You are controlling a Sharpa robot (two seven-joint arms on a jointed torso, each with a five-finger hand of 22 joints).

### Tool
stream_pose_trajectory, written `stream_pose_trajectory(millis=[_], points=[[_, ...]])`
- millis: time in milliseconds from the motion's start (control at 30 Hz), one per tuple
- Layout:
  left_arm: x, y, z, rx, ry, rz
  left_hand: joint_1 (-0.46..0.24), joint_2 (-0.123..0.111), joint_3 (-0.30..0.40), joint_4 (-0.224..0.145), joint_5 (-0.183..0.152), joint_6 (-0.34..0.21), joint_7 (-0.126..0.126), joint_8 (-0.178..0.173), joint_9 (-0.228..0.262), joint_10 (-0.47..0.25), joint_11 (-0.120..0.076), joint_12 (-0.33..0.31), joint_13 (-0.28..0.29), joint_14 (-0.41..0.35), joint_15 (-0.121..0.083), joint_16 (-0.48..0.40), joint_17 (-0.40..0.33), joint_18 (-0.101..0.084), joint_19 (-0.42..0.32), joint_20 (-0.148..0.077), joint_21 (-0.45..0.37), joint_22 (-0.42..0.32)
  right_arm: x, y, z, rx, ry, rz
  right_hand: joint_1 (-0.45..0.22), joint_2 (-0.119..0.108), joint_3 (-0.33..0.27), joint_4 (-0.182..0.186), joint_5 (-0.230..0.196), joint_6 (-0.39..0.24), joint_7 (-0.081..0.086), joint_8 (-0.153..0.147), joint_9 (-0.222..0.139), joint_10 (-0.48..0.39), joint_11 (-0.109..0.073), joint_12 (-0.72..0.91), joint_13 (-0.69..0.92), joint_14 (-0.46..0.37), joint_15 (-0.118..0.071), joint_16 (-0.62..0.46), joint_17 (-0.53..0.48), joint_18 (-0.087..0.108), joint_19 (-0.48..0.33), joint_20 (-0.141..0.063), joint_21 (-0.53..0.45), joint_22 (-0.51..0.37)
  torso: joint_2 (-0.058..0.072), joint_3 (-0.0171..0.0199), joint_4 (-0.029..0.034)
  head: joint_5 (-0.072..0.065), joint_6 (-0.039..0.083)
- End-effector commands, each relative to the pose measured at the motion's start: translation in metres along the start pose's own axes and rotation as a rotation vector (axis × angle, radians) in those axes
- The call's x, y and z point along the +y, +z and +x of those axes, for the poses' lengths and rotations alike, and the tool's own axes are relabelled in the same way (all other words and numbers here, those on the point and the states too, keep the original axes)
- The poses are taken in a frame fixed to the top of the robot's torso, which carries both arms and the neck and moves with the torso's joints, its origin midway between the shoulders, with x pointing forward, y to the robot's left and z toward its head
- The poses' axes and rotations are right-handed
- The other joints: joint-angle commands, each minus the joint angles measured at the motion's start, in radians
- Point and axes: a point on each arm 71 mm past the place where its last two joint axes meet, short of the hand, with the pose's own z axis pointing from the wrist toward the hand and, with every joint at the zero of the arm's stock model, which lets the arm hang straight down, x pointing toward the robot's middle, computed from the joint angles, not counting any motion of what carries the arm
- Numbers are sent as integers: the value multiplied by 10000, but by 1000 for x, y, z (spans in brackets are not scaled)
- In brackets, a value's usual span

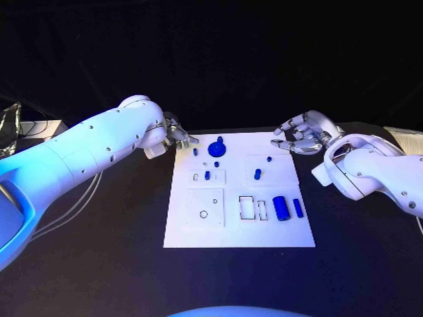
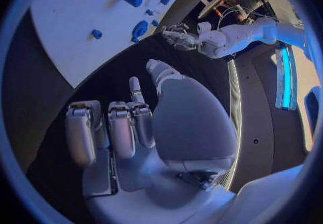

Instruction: Assemble the parts on the task board

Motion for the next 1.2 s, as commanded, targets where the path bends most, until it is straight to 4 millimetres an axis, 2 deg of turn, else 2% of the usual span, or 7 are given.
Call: stream_pose_trajectory(millis=[33,200,367,567,733,1200], points=[[-3,3,0,-97,68,49,-128,20,-73,-24,-26,63,-35,71,-17,73,7,75,16,709,4,73,1811,-67,101,16,64,39,3,0,0,-13,-105,-221,-53,-15,2,51,-46,-69,2,54,15,759,-24,-50,2362,1031,-53,21,2513,9,773,-48,-41,2233,106,-34,-55,10,51],[-2,9,1,-70,103,-157,-191,32,-112,-23,-27,67,-43,90,-39,87,0,102,20,723,-1,93,1841,-75,127,11,88,78,5,0,0,-20,-108,-250,-75,-14,-8,74,-41,-72,4,60,23,751,-23,-58,2355,1029,-53,19,2508,11,770,-49,-49,2228,164,-40,-106,37,101],[-1,12,3,39,41,-231,-275,32,-177,-23,-29,89,-57,128,-60,100,-9,136,32,727,-8,98,1843,-78,139,5,102,96,5,0,-1,-44,-124,-259,-75,-14,-8,74,-41,-72,4,60,23,751,-23,-58,2355,1029,-53,19,2508,11,770,-49,-49,2228,203,-45,-130,15,116],[-3,13,5,216,-22,-208,-435,22,-334,-22,-27,106,-75,191,-99,139,-24,220,103,750,-21,134,1899,-92,181,-7,144,170,6,0,-2,-52,-134,-280,-75,-14,-8,74,-41,-72,4,60,23,751,-23,-58,2355,1029,-53,19,2508,11,770,-49,-49,2228,220,-47,-115,20,145],[-4,14,7,376,2,-197,-453,52,-359,-28,-25,140,-89,229,-104,167,-34,260,145,758,-27,146,1918,-102,206,-11,169,215,6,1,-2,-50,-139,-284,-85,-19,-18,91,-37,-75,2,69,34,753,-25,-56,2356,1028,-54,17,2503,12,767,-50,-55,2224,209,-45,-132,40,113],[1,14,9,724,203,-375,-45,239,-207,-59,-14,386,-217,585,-90,238,-145,388,233,778,-118,176,1956,-109,224,-60,206,272,6,1,-2,-52,-151,-264,-85,-19,-18,91,-37,-75,2,69,34,753,-25,-56,2356,1028,-54,17,2503,12,767,-50,-55,2224,227,-56,-124,59,118]])
